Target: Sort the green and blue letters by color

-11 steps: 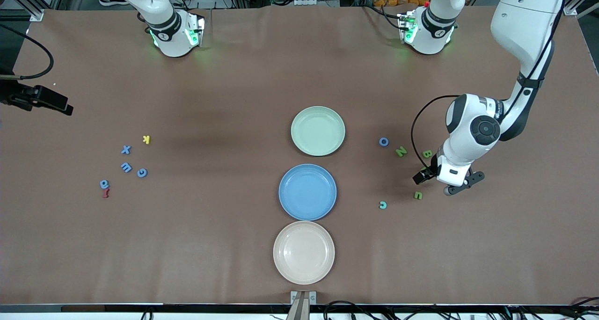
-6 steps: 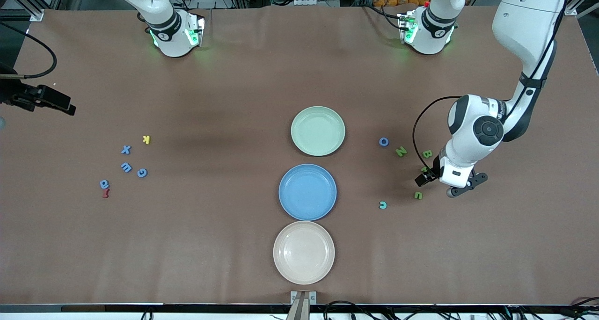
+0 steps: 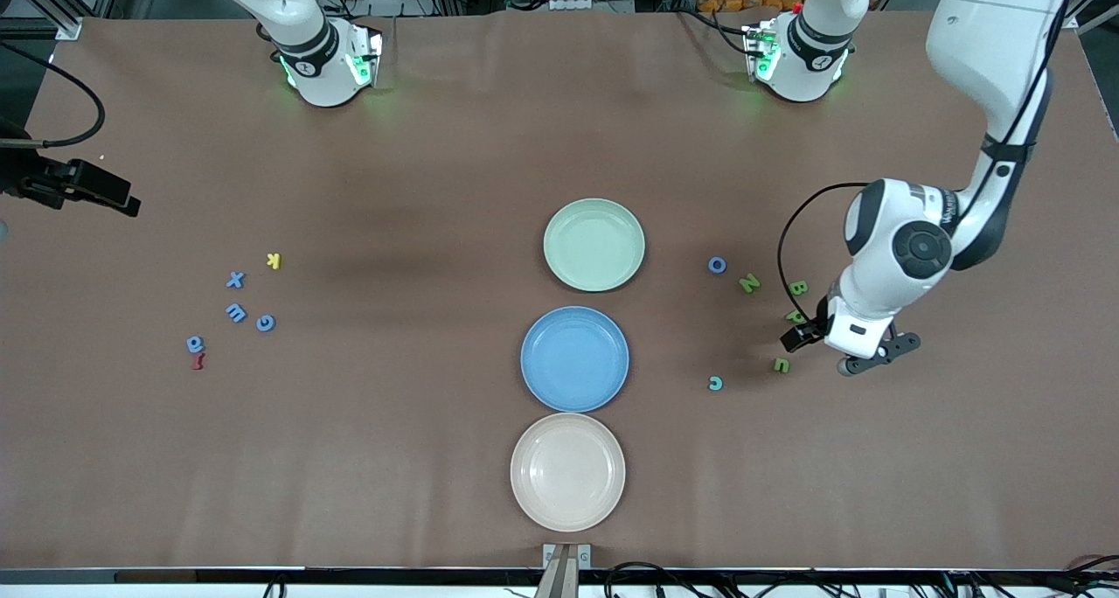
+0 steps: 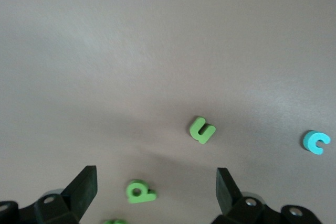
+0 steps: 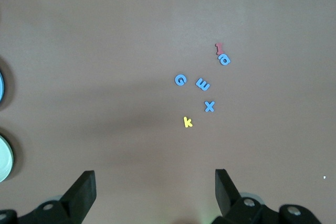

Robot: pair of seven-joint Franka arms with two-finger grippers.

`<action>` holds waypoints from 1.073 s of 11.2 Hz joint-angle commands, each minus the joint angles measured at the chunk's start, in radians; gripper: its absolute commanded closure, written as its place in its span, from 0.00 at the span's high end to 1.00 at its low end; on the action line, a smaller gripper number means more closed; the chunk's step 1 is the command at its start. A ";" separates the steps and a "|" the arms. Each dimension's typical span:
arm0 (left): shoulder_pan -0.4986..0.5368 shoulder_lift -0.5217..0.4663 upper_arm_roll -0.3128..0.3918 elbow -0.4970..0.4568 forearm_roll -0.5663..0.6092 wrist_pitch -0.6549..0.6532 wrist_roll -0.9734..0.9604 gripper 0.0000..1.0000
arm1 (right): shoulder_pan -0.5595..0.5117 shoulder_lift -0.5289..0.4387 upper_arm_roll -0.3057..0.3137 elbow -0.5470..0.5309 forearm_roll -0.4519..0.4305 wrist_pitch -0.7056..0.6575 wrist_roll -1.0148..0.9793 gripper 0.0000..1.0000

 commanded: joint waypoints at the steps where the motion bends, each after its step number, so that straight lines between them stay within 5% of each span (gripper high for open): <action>1: 0.002 -0.023 -0.005 0.188 0.027 -0.271 0.113 1.00 | -0.003 -0.011 0.001 -0.002 -0.009 -0.001 0.011 1.00; 12: -0.002 -0.190 -0.056 0.259 -0.013 -0.475 0.195 1.00 | -0.015 -0.011 -0.004 -0.001 -0.009 0.002 -0.001 1.00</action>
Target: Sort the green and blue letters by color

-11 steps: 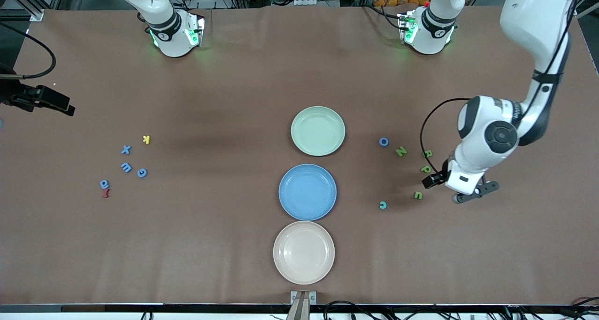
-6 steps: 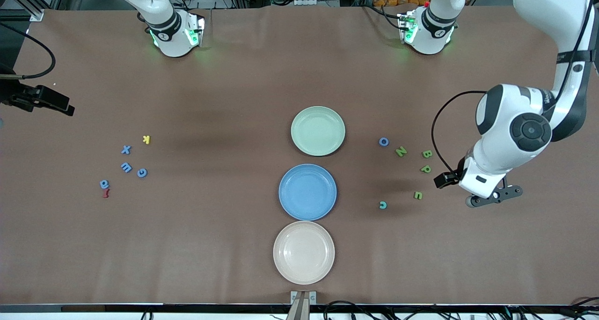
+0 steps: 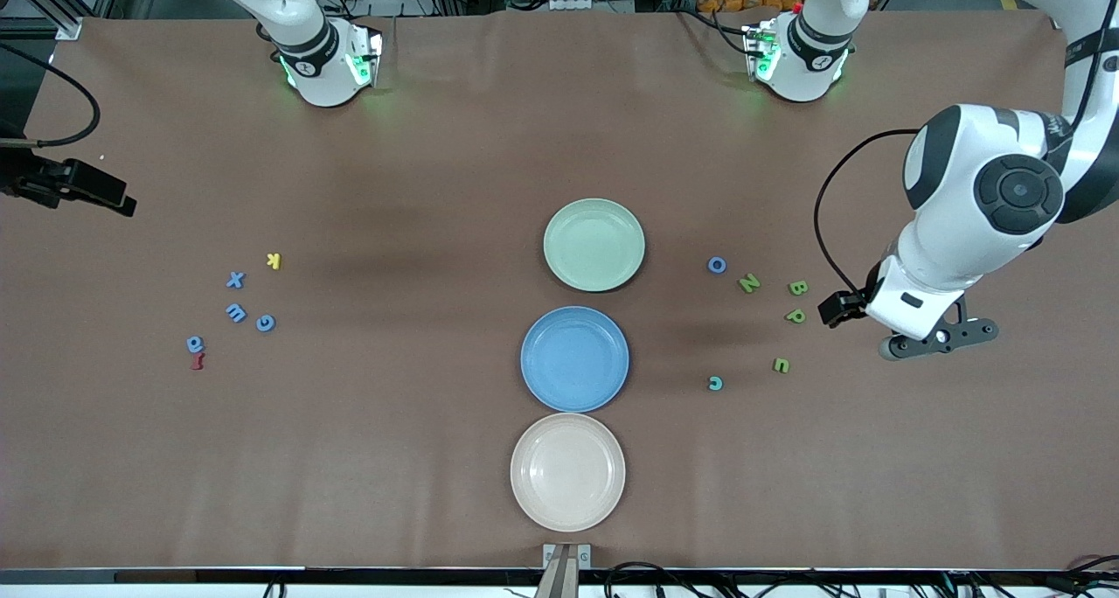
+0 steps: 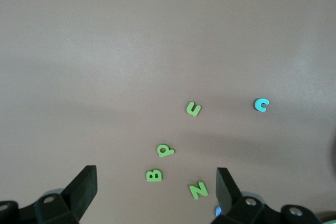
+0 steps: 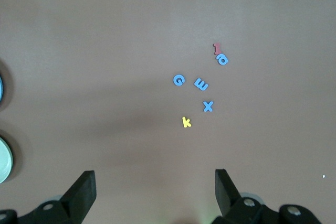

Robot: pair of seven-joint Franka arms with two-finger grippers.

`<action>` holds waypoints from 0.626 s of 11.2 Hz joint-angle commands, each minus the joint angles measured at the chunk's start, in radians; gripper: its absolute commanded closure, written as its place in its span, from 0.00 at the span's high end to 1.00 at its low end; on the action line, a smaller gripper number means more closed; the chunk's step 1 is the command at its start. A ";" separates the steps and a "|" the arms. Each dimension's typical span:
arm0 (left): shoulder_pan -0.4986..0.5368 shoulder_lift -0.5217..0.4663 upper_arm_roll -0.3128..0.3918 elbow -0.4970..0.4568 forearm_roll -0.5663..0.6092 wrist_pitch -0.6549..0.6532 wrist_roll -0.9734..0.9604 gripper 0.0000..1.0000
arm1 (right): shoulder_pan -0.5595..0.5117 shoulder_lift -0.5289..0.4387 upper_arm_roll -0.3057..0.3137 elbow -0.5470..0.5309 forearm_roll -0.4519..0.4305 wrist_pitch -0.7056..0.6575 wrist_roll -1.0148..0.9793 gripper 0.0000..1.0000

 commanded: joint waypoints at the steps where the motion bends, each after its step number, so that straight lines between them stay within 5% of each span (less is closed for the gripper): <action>1: 0.005 -0.017 -0.004 0.047 -0.017 -0.048 0.019 1.00 | -0.012 -0.010 0.002 -0.003 -0.008 0.011 0.001 1.00; 7: -0.008 0.005 -0.004 0.076 -0.043 -0.102 0.028 1.00 | -0.009 -0.015 0.003 -0.001 -0.007 0.011 0.002 1.00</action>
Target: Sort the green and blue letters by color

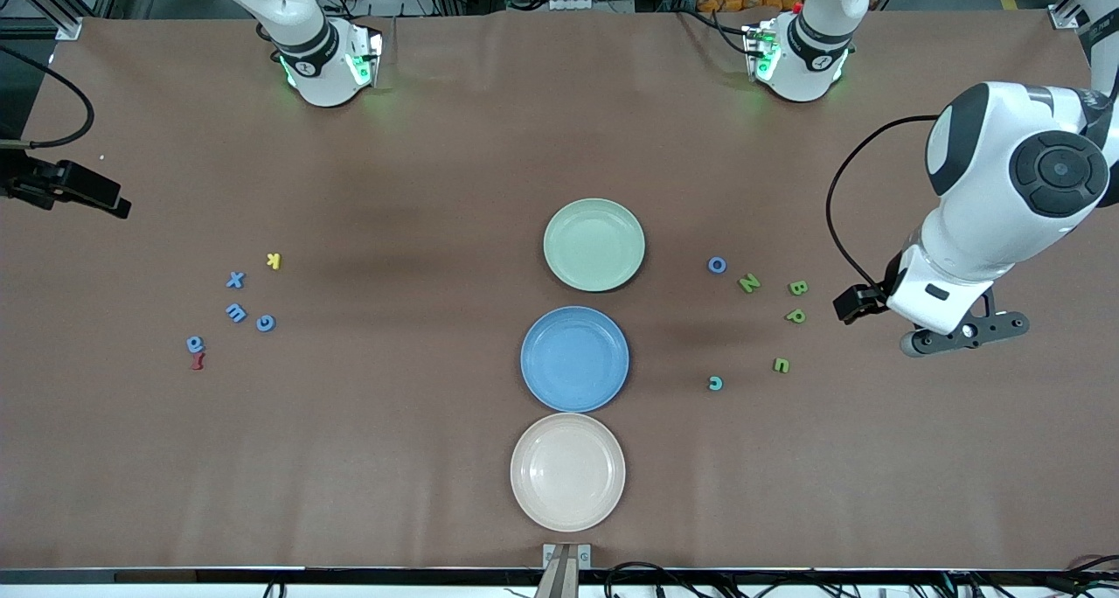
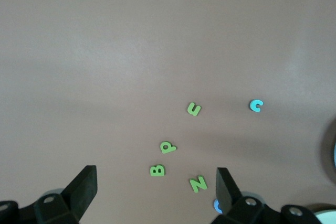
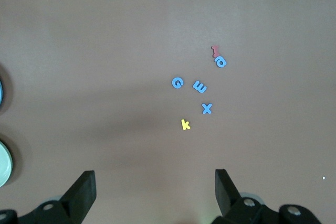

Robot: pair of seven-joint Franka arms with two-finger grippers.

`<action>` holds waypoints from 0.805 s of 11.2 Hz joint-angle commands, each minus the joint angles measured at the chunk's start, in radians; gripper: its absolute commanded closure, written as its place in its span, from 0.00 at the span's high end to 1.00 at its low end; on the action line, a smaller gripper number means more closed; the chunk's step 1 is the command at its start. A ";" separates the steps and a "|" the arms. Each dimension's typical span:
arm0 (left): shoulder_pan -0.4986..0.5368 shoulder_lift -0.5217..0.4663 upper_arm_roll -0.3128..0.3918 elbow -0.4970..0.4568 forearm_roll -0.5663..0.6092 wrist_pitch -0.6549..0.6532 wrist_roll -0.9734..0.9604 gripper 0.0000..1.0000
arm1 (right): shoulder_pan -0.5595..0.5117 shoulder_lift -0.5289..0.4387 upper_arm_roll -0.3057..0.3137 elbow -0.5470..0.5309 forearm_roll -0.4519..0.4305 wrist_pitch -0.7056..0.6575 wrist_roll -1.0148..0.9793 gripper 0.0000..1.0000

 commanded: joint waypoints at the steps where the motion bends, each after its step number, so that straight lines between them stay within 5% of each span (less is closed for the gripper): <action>1: -0.021 0.038 -0.003 -0.008 -0.035 -0.020 -0.009 1.00 | -0.007 -0.019 0.007 -0.002 -0.007 -0.005 0.001 1.00; 6: -0.035 0.136 -0.002 -0.074 -0.021 0.022 -0.063 1.00 | -0.005 -0.029 0.008 0.000 -0.005 -0.008 0.002 1.00; 9: -0.033 0.130 -0.002 -0.215 -0.020 0.191 -0.121 1.00 | -0.005 -0.032 0.009 0.003 -0.004 -0.008 0.001 1.00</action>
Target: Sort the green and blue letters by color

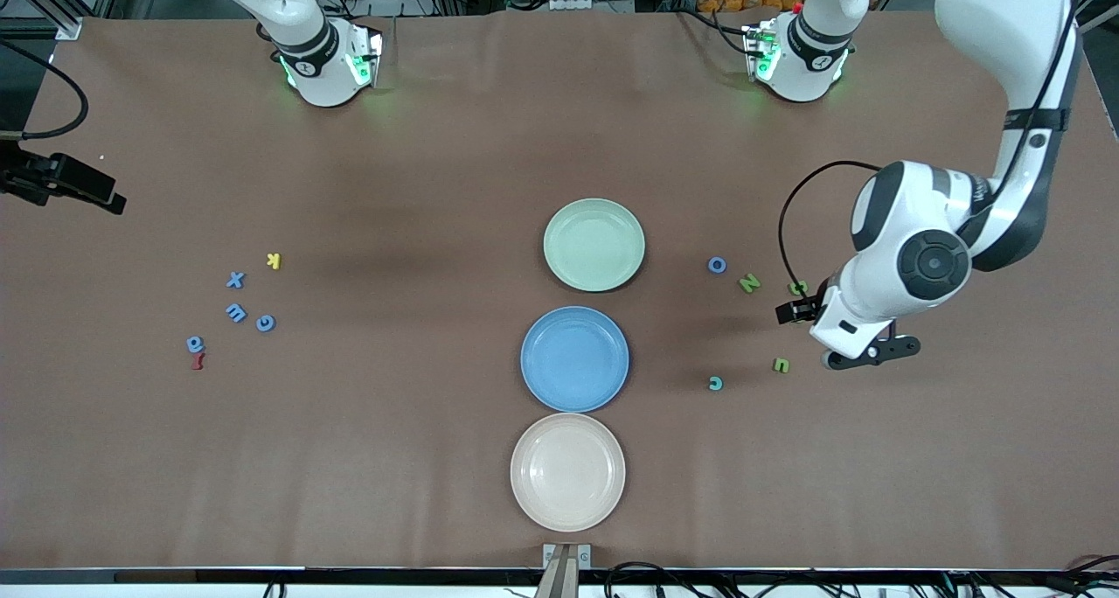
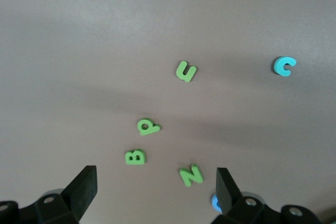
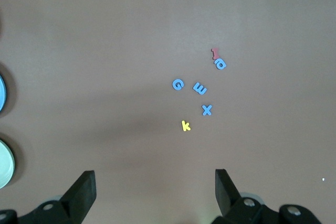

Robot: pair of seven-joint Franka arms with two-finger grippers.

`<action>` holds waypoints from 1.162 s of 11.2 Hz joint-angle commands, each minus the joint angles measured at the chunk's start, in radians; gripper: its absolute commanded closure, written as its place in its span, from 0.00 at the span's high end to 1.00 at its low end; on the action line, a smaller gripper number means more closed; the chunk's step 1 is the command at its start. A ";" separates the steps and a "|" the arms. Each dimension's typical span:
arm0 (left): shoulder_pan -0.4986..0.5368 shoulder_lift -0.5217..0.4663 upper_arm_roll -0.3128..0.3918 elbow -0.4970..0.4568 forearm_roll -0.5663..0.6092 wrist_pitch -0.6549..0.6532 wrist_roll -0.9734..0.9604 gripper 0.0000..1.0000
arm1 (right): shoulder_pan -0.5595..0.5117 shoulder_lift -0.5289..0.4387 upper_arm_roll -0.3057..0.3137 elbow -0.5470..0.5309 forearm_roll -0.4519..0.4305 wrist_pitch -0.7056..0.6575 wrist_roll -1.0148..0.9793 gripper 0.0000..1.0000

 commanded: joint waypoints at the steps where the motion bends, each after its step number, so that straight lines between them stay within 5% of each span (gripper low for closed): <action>1: -0.002 -0.023 0.002 -0.145 0.000 0.162 -0.072 1.00 | -0.004 -0.019 0.008 -0.003 -0.005 -0.007 0.001 1.00; 9: 0.011 0.069 0.004 -0.191 0.071 0.269 -0.186 1.00 | 0.004 -0.025 0.009 -0.003 -0.004 -0.012 0.009 1.00; 13: 0.015 0.086 0.013 -0.269 0.071 0.425 -0.258 1.00 | 0.002 -0.025 0.008 -0.003 -0.005 -0.012 0.003 1.00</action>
